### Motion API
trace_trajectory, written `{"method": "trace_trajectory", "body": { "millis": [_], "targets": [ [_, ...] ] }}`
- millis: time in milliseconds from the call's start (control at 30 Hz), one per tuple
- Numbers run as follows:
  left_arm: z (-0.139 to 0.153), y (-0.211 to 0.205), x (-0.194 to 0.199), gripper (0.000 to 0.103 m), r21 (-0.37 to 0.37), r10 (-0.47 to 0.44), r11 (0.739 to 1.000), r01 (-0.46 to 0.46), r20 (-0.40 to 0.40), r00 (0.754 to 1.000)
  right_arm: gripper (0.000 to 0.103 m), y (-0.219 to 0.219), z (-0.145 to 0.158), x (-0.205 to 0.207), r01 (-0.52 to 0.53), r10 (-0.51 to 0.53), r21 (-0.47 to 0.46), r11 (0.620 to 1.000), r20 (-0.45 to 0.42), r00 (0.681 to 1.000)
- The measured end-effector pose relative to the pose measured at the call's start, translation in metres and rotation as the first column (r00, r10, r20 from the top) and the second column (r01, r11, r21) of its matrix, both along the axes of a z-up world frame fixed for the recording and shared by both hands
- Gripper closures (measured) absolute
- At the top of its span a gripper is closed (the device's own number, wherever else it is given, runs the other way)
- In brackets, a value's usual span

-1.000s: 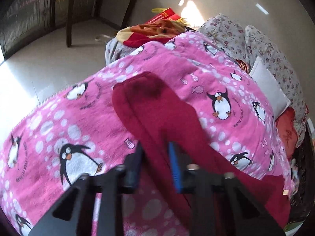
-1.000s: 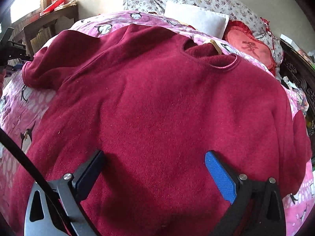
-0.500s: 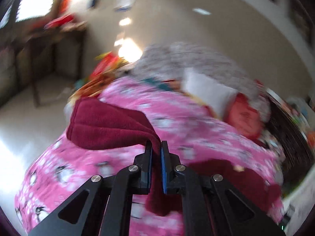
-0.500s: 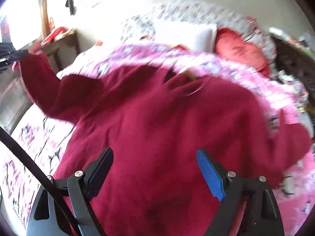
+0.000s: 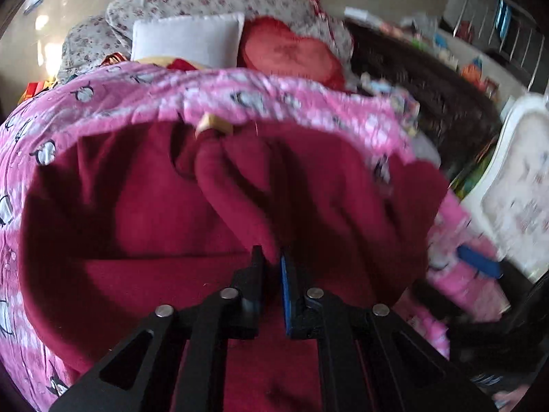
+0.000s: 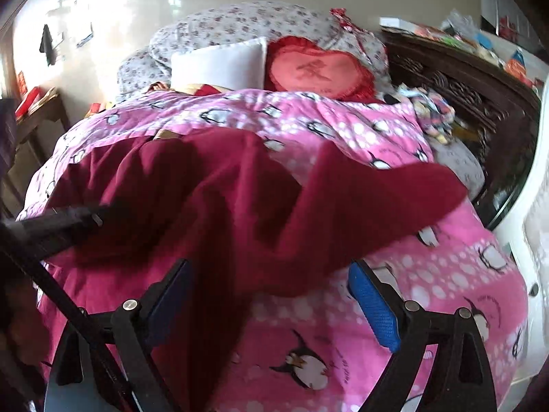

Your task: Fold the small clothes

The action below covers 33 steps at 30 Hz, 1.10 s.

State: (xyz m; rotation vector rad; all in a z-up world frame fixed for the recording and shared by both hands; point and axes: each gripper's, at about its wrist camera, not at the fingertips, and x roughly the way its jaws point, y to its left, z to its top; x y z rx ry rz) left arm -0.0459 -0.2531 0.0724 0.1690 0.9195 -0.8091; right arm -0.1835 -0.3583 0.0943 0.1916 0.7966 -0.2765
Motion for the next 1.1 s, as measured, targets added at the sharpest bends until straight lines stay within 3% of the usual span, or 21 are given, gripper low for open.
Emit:
{"method": "trace_trajectory", "body": {
  "millis": [33,67,133,167,200,267,333,467,567,633,733,800,833,867,933,1000,1100],
  "targets": [
    [0.002,0.004,-0.001,0.09,-0.003,-0.016,1.0,0.016,0.0,1.0,0.007,0.001,0.001,-0.003,-0.004,0.004,0.002,1.0,0.002,1.0],
    [0.01,0.015,-0.002,0.081,-0.019,-0.032,0.999,0.032,0.006,0.999,0.005,0.001,0.003,-0.004,-0.013,0.013,0.002,1.0,0.012,1.0],
    [0.029,0.042,-0.001,0.046,-0.041,-0.021,0.999,0.023,0.043,0.999,0.003,0.007,0.007,-0.005,-0.034,0.033,0.01,0.999,0.04,0.999],
    [0.04,0.059,0.002,0.024,-0.059,0.004,0.998,0.001,0.082,0.997,0.003,0.008,0.008,-0.004,-0.042,0.041,0.016,0.999,0.049,0.998],
    [0.053,0.079,0.006,0.018,-0.078,0.046,0.996,-0.035,0.146,0.988,0.003,0.012,0.012,-0.001,-0.057,0.055,0.027,0.998,0.065,0.996],
    [0.064,0.103,0.019,0.018,-0.055,0.103,0.994,-0.092,0.242,0.965,0.001,0.021,0.016,0.006,-0.087,0.083,0.042,0.995,0.089,0.993],
    [0.067,0.117,0.036,0.018,-0.005,0.143,0.989,-0.148,0.291,0.946,0.001,0.031,0.019,0.017,-0.128,0.123,0.05,0.99,0.1,0.987],
    [0.049,0.137,0.073,0.018,0.041,0.195,0.977,-0.209,0.223,0.955,0.001,0.048,0.028,0.048,-0.167,0.162,0.034,0.985,0.113,0.98],
    [0.029,0.137,0.087,0.018,0.079,0.245,0.96,-0.267,0.214,0.946,0.0,0.06,0.035,0.081,-0.161,0.155,0.049,0.986,0.11,0.982],
    [0.018,0.138,0.093,0.018,0.099,0.273,0.949,-0.3,0.223,0.936,0.0,0.073,0.034,0.104,-0.167,0.164,0.038,0.985,0.073,0.984],
    [0.0,0.13,0.105,0.018,0.158,0.298,0.927,-0.34,0.242,0.924,0.0,0.106,0.02,0.142,-0.21,0.209,-0.064,0.976,-0.015,0.978],
    [-0.007,0.126,0.11,0.018,0.206,0.305,0.909,-0.361,0.262,0.916,0.018,0.121,-0.004,0.167,-0.245,0.231,-0.156,0.957,-0.104,0.967],
    [-0.01,0.126,0.114,0.018,0.22,0.309,0.903,-0.37,0.267,0.913,0.06,0.122,-0.013,0.172,-0.256,0.234,-0.175,0.951,-0.137,0.963],
    [-0.012,0.127,0.116,0.018,0.226,0.316,0.898,-0.377,0.264,0.911,0.082,0.117,-0.018,0.172,-0.27,0.246,-0.154,0.95,-0.159,0.956],
    [-0.014,0.137,0.122,0.018,0.214,0.336,0.896,-0.389,0.247,0.909,0.084,0.1,-0.008,0.148,-0.258,0.252,-0.074,0.963,-0.082,0.964],
    [-0.014,0.149,0.124,0.018,0.193,0.361,0.892,-0.408,0.237,0.902,0.085,0.087,0.011,0.107,-0.255,0.255,-0.086,0.963,-0.013,0.967],
    [-0.015,0.165,0.127,0.018,0.161,0.394,0.89,-0.426,0.197,0.898,0.083,0.075,0.024,0.046,-0.285,0.285,-0.117,0.951,-0.02,0.958]
  ]
}}
